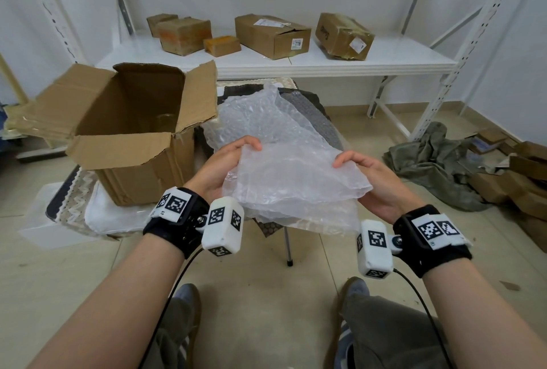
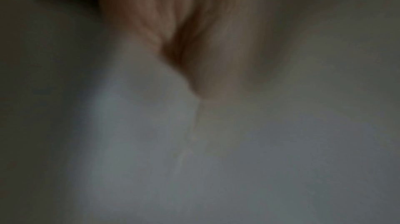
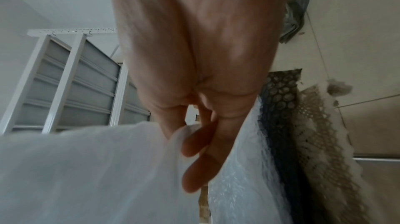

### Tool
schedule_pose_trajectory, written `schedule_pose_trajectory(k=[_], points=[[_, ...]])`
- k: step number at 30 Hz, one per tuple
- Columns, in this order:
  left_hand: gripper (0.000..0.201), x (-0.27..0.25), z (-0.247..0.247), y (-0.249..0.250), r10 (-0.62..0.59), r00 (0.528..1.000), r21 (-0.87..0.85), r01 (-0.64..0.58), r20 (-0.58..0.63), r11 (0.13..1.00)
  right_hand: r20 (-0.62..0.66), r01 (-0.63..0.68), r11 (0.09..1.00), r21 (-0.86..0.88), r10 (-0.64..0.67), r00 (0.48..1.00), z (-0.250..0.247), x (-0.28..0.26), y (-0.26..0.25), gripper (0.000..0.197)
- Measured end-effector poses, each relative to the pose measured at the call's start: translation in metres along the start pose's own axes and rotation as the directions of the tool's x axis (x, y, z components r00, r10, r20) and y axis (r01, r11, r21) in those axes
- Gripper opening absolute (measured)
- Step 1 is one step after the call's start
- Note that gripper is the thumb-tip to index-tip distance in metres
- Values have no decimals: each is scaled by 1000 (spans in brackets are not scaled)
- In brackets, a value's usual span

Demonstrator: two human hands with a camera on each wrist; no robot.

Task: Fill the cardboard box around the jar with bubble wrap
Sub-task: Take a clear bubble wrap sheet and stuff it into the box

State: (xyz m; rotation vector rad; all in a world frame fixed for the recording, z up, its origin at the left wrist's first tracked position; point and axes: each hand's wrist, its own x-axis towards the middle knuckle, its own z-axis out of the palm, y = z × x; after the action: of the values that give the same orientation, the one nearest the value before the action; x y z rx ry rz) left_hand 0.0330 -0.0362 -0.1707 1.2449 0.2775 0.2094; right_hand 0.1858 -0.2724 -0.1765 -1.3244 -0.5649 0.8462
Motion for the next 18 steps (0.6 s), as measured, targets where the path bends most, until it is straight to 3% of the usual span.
schedule_pose_trajectory(k=[2, 3, 5, 7, 8, 10, 13, 16, 18], points=[[5, 2, -6, -4, 2, 999, -5, -2, 46, 1000, -9, -9, 1000, -7, 9, 1000, -1, 2, 2, 42], [11, 3, -10, -6, 0, 997, -18, 1, 72, 1000, -8, -16, 1000, -12, 15, 1000, -1, 2, 1, 44], [25, 9, -19, -13, 0, 984, -140, 25, 178, 990, 21, -28, 999, -23, 28, 999, 0, 2, 0, 47], [17, 14, -22, -18, 8, 967, -274, 64, 256, 960, 61, -39, 999, -24, 41, 997, 3, -1, -3, 45], [10, 17, -23, -19, -10, 968, -308, 89, 249, 947, 71, -43, 999, -22, 45, 996, 5, -2, -4, 43], [18, 22, -26, -23, -41, 981, -344, 106, 191, 933, 62, -39, 999, -5, 39, 997, 5, -4, -6, 42], [12, 23, -29, -25, -13, 980, -331, 80, 200, 940, 14, -15, 999, 29, 15, 1000, 4, -5, -7, 31], [28, 19, -25, -20, -22, 999, -225, 32, 50, 974, 29, -81, 995, 57, 79, 996, 4, -3, -5, 40], [18, 15, -15, -16, 3, 999, -129, -7, -34, 992, 55, -143, 989, 38, 141, 989, 7, -4, -5, 42]])
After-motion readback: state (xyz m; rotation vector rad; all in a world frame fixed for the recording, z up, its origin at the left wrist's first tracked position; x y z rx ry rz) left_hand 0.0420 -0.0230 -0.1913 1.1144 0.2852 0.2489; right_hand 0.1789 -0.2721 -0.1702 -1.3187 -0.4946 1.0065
